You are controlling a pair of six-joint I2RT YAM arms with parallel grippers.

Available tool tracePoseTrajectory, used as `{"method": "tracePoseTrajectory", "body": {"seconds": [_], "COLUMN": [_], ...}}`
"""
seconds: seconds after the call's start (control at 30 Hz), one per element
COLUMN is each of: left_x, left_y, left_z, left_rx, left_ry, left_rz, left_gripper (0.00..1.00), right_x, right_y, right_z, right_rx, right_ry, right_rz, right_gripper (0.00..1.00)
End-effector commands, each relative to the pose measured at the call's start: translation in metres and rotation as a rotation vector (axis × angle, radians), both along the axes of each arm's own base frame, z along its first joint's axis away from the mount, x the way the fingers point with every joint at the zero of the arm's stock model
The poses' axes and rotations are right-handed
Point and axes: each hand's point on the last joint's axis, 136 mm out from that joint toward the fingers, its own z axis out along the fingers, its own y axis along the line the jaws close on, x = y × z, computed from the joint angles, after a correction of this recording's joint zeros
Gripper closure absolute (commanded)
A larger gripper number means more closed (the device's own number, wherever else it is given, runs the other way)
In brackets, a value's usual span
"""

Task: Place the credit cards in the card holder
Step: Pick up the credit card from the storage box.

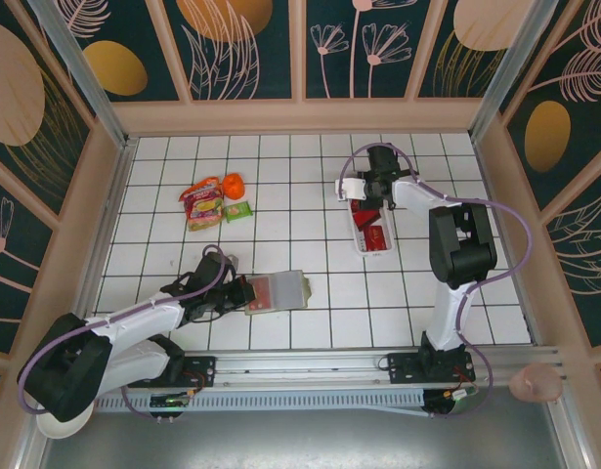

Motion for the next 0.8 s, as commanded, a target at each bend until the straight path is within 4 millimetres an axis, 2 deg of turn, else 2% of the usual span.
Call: {"method": "tracePoseTrajectory", "body": {"seconds": [0.0,0.2,0.77], "left_x": [-0.003,-0.003,-0.003], "left_y": [0.003,0.003,0.002], "left_z": [-0.005,-0.005,-0.006], "left_rx": [0.022,0.019,0.016], "left_ry": [0.018,0.018,0.019], "left_rz": [0.006,0.005,0.003], "left_gripper": [1.00,1.00,1.00], "right_x": [0.007,0.004,-0.008], "right_y": [-0.008,-0.008,-0.008], "right_z": [0.014,0.013,0.012], "right_rx": [-0.040,-0.047,-0.051], "right_ry": [-0.052,-0.044,-0.025], "right_rz": [0.001,0.009,0.026], "right_gripper": [0.48,0.77,0.96]}}
